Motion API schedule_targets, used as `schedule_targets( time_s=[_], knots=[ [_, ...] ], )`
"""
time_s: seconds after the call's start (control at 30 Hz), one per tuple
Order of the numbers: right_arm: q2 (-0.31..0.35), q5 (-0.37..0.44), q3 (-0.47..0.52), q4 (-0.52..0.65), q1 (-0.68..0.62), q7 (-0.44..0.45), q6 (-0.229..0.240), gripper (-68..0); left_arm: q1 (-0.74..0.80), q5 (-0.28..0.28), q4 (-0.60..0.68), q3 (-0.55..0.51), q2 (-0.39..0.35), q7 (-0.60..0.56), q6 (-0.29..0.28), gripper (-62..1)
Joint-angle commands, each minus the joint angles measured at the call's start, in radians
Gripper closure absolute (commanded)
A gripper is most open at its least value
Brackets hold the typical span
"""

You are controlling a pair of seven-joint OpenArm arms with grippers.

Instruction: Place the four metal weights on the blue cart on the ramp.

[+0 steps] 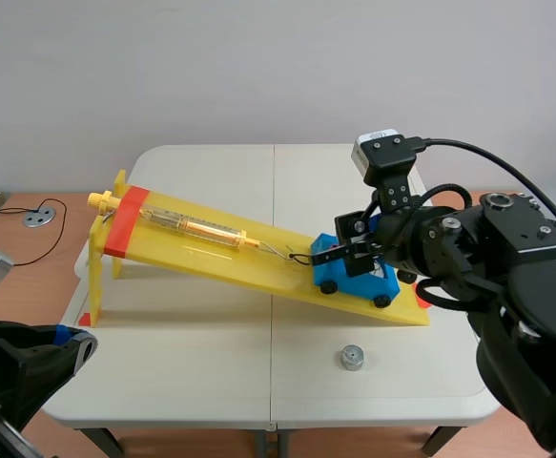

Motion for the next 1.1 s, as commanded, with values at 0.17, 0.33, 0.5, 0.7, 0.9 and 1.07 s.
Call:
schedule_targets(
  time_s=[0.17, 0.33, 0.5, 0.7, 0.9, 1.07],
  knots=[
    [0.057, 0.153, 0.069, 0.261, 0.042, 0.061, 0.055, -23.4, -0.02, -0.043, 0.066, -0.016, 0.008, -0.085, -0.028, -3.4],
    [0.127, 0.275, 0.147, 0.382, -0.064, 0.016, 0.119, -23.4, -0.02, -0.043, 0.066, -0.016, 0.008, -0.084, -0.028, -3.4],
    [0.209, 0.36, 0.238, 0.5, -0.188, -0.011, 0.174, -23.4, -0.02, -0.043, 0.066, -0.016, 0.008, -0.085, -0.028, -3.4],
    [0.295, 0.436, 0.356, 0.632, -0.347, -0.031, 0.212, -23.4, -0.02, -0.043, 0.066, -0.016, 0.008, -0.085, -0.028, -3.4],
    [0.328, 0.445, 0.473, 0.743, -0.51, -0.051, 0.235, -23.4, -0.02, -0.043, 0.066, -0.016, 0.008, -0.085, -0.028, -3.4],
    [0.333, 0.462, 0.535, 0.78, -0.615, -0.074, 0.261, -23.4, -0.02, -0.044, 0.066, -0.016, 0.008, -0.085, -0.029, -3.4]
  ],
)
